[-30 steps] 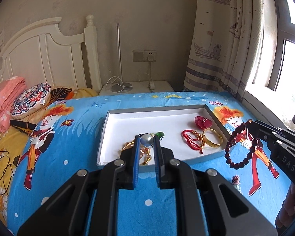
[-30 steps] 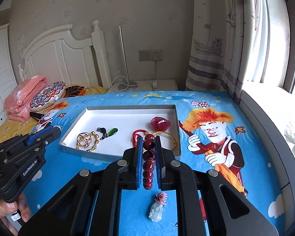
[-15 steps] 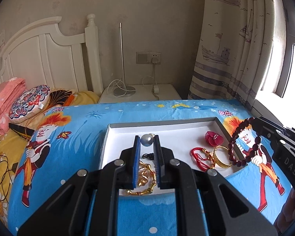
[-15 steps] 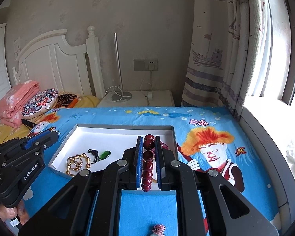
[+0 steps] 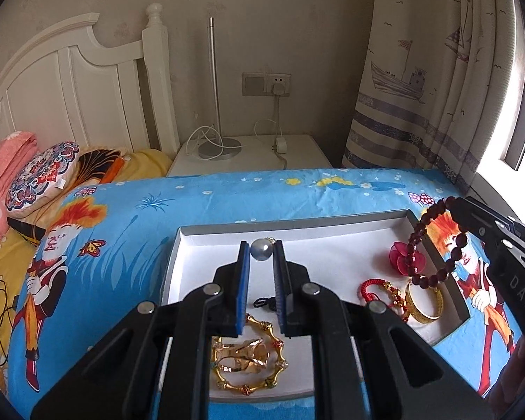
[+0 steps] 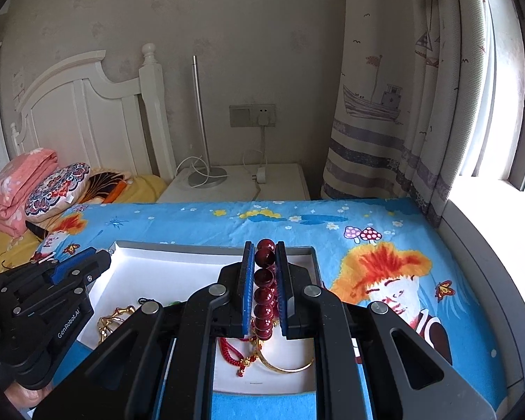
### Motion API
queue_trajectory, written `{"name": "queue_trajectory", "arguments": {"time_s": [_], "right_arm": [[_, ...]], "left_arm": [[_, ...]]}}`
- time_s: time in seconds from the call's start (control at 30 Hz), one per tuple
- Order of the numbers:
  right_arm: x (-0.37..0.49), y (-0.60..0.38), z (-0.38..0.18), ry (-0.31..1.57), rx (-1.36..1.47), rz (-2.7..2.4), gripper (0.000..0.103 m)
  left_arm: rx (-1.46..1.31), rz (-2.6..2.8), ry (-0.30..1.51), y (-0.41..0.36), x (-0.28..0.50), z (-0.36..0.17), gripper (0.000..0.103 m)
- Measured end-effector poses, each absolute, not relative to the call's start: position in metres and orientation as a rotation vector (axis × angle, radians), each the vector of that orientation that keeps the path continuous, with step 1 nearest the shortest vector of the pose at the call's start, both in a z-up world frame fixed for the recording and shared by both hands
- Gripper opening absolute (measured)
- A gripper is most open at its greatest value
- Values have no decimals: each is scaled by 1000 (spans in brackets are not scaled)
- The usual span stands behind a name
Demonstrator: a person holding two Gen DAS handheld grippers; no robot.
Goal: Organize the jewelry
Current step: 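Carry the pearl and red bead bracelet into the tray and open both tools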
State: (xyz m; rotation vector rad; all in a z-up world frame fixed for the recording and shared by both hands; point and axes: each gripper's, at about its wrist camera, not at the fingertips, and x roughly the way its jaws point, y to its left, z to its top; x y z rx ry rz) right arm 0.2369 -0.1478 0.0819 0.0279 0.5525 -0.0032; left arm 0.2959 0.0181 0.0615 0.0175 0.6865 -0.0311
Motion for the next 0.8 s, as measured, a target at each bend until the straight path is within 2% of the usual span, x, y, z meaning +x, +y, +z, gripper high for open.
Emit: {"name": "queue_trajectory", "arguments": {"time_s": [0.63, 0.8], "right_arm": [[281, -147, 29, 694, 29, -33, 13], [282, -149, 22, 715, 29, -43, 14]], "left_arm": [[10, -63, 825, 11, 336, 9, 14], [4, -65, 840, 12, 336, 3, 21]]}}
